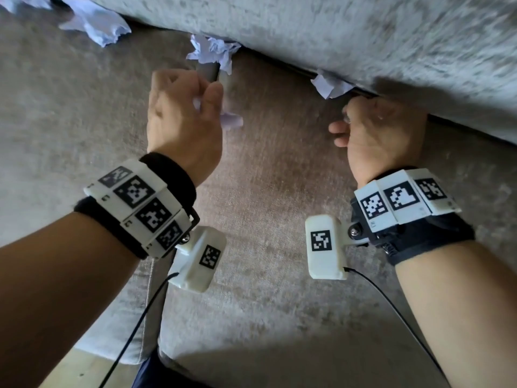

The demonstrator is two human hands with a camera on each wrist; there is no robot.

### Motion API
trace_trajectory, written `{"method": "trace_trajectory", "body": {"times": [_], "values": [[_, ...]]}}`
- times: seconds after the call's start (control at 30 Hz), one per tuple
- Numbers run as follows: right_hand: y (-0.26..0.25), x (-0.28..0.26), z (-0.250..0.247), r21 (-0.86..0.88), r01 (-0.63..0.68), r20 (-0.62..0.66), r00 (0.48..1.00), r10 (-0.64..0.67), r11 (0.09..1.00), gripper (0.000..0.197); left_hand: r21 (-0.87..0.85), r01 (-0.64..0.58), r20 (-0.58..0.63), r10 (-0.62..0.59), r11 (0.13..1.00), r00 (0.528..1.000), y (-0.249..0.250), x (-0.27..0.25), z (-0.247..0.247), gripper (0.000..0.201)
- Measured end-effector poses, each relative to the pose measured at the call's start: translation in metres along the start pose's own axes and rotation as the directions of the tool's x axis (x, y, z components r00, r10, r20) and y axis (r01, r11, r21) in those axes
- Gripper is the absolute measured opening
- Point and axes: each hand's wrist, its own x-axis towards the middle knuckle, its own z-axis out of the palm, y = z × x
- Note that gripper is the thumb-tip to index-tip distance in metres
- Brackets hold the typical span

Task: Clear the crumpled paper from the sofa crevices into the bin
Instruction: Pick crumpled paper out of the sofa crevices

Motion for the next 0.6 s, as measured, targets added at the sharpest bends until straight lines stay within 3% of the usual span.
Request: {"method": "trace_trajectory", "body": {"times": [0.17,0.3,0.37,0.5,0.6], "values": [[-0.001,-0.011,-0.011,0.033,0.049,-0.007,0.999,-0.049,0.998,0.027,-0.164,-0.008,0.071,0.020,0.986,0.997,0.023,-0.011,0.013,0.032],[0.007,-0.011,-0.028,-0.038,0.114,-0.078,0.990,-0.117,0.993,0.031,-0.057,-0.070,0.146,0.078,0.996,0.986,0.053,-0.022,0.034,0.017],[0.010,-0.014,-0.039,-0.049,0.133,-0.094,0.986,-0.137,0.990,0.034,-0.086,-0.047,0.214,0.064,0.995,0.975,0.068,-0.029,0.048,0.015],[0.019,-0.020,-0.069,-0.097,0.155,-0.093,0.982,-0.164,0.983,0.033,-0.062,0.007,0.200,0.005,0.998,0.980,0.081,-0.028,0.076,0.042],[0.027,-0.023,-0.089,-0.114,0.138,-0.110,0.982,-0.150,0.984,0.032,-0.106,0.121,0.135,-0.107,0.987,0.985,0.089,-0.029,0.089,0.059]]}}
